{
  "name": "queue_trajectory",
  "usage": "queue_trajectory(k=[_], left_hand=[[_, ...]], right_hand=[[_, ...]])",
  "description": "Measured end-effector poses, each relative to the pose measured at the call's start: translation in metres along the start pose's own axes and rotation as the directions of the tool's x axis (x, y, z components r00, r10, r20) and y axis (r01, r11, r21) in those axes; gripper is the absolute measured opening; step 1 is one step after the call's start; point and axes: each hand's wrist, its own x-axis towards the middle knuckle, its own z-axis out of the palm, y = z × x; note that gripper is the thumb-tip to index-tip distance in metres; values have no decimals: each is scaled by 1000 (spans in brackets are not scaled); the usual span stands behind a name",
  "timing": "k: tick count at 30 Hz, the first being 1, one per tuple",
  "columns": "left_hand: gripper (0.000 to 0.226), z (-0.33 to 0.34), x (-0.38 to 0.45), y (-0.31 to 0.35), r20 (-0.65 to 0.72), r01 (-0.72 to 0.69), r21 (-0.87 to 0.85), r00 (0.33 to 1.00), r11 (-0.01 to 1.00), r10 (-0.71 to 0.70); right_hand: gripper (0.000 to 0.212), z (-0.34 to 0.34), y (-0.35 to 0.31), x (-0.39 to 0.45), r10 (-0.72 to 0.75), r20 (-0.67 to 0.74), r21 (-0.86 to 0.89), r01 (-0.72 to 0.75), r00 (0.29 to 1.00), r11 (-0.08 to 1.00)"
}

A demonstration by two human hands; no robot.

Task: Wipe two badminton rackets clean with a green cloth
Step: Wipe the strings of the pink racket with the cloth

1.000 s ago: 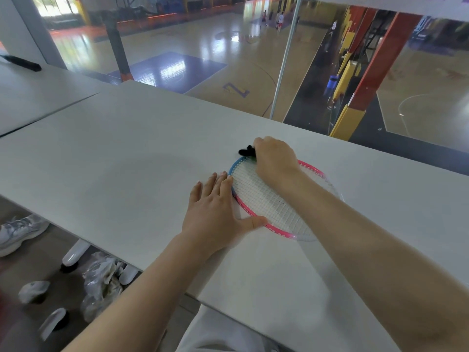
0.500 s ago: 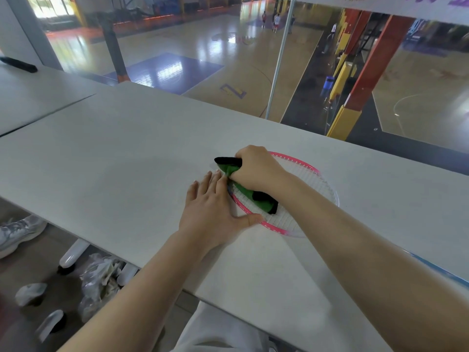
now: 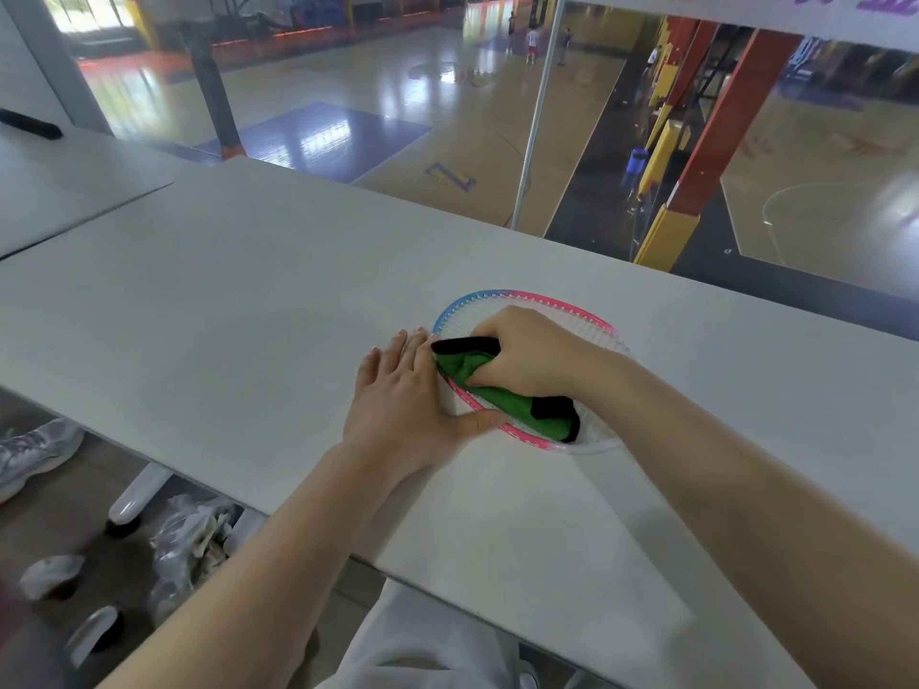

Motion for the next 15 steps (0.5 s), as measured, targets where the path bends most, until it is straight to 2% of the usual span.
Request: queue_trajectory(k=[9,15], left_hand=[[132,-3,0,2,48,35,43,998,998,-37],[131,-2,1,2,49,44,48,998,998,-46]], right_hand=[[27,-6,25,-42,-11,38,-35,12,999,999],[18,-14,33,-64,21,79,-68,-16,997,998]])
